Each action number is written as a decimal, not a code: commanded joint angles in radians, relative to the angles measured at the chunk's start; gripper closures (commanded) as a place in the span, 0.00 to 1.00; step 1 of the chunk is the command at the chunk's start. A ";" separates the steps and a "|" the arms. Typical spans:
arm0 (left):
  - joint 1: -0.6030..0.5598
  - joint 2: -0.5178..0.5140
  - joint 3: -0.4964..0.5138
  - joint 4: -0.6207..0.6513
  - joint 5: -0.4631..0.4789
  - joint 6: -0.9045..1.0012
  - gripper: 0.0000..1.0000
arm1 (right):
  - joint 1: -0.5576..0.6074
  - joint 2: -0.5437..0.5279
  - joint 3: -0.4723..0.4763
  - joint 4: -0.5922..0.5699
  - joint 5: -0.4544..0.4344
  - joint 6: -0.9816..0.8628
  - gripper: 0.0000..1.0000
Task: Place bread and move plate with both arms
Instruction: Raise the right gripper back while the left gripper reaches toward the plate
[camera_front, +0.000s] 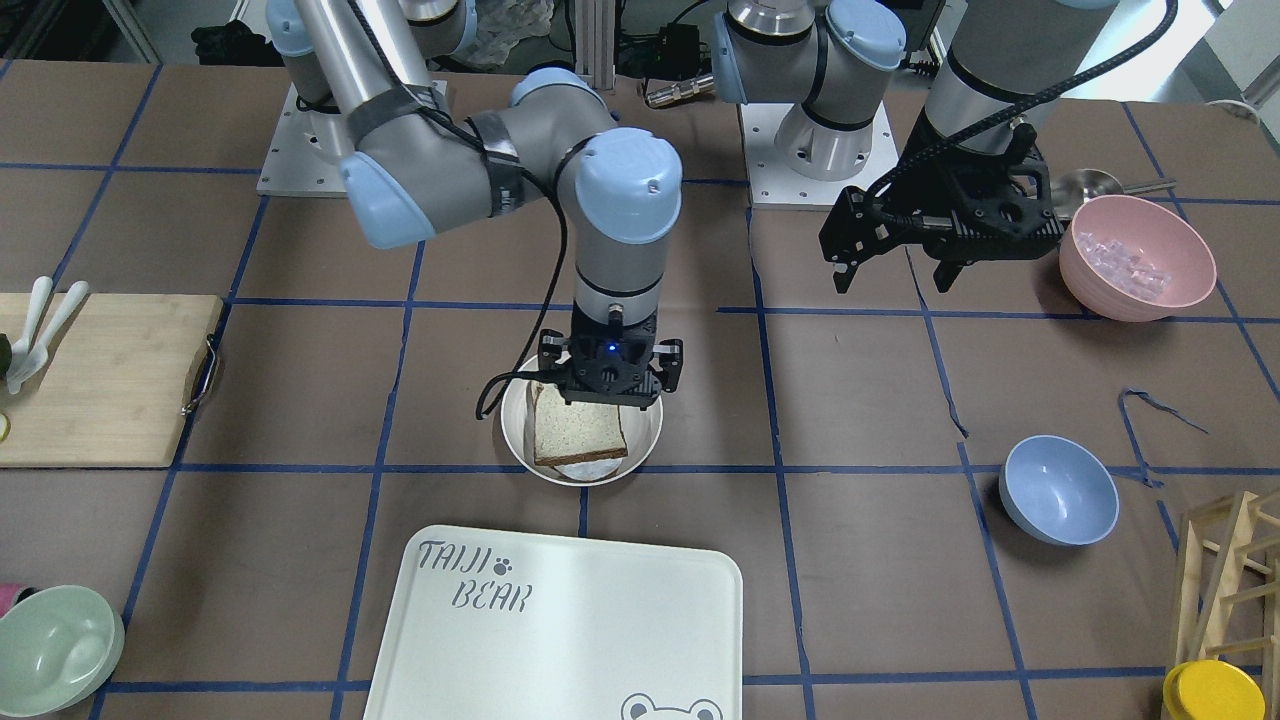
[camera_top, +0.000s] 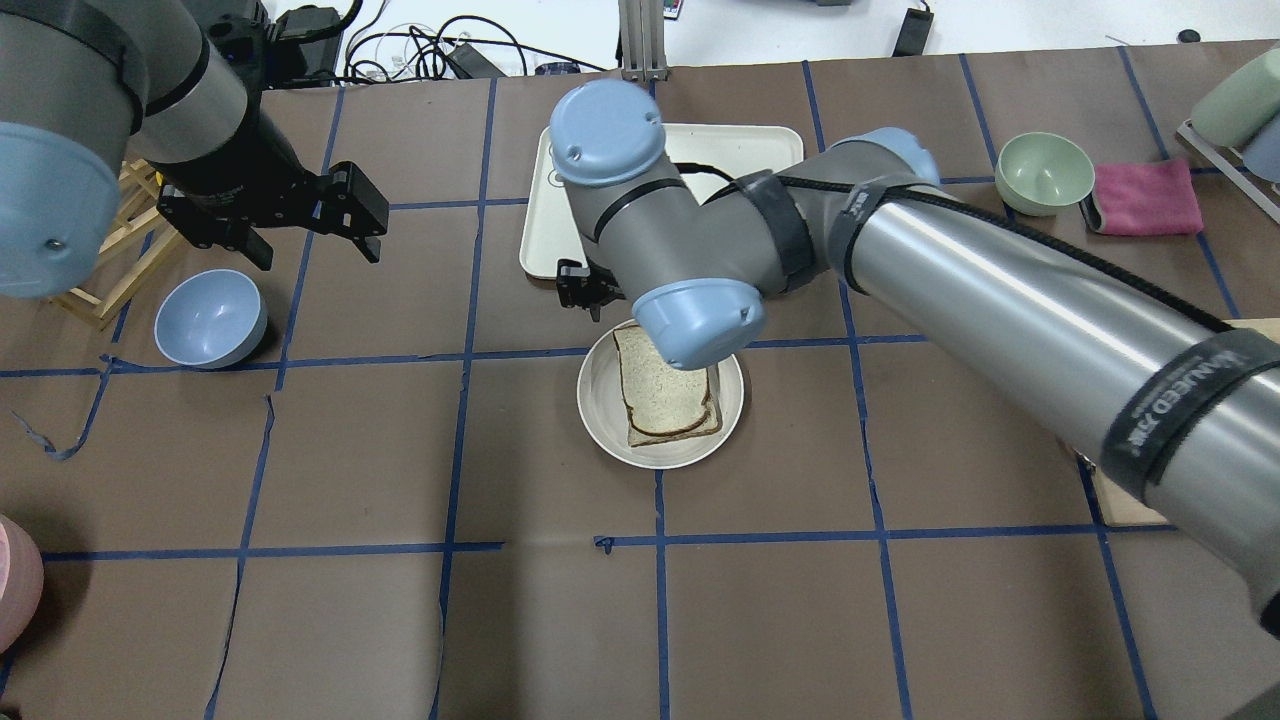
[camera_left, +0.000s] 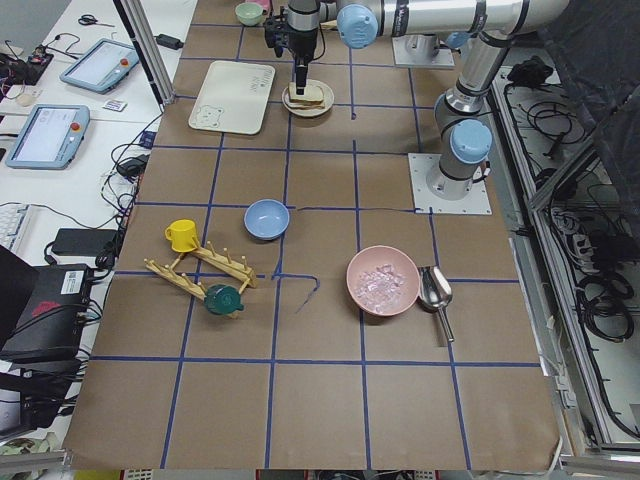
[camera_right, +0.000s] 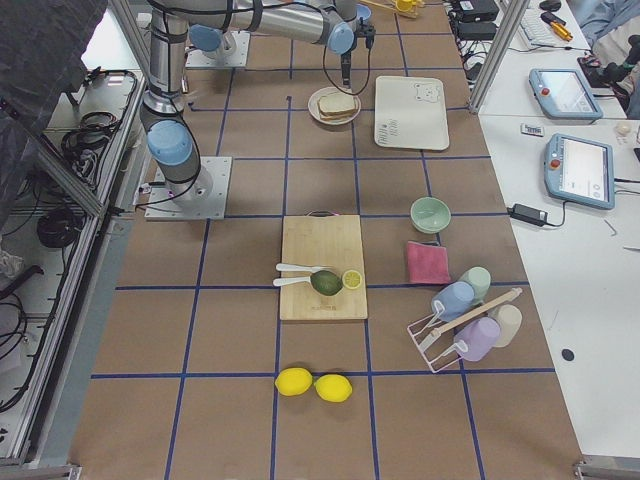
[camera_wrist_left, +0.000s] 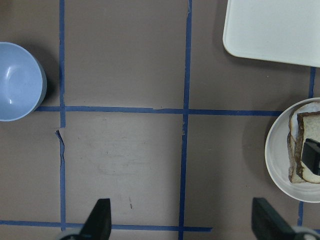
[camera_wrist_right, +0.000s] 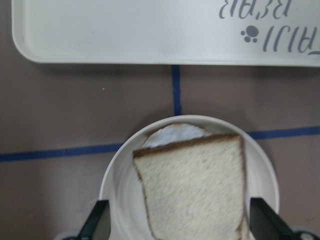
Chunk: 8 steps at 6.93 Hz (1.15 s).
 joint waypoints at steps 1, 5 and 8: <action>0.001 -0.017 -0.005 -0.013 0.002 -0.011 0.00 | -0.241 -0.116 -0.042 0.222 0.065 -0.298 0.00; -0.126 -0.152 -0.220 0.343 -0.097 -0.181 0.00 | -0.327 -0.307 -0.071 0.406 0.004 -0.459 0.00; -0.198 -0.277 -0.238 0.486 -0.141 -0.259 0.16 | -0.333 -0.307 -0.053 0.410 0.005 -0.399 0.00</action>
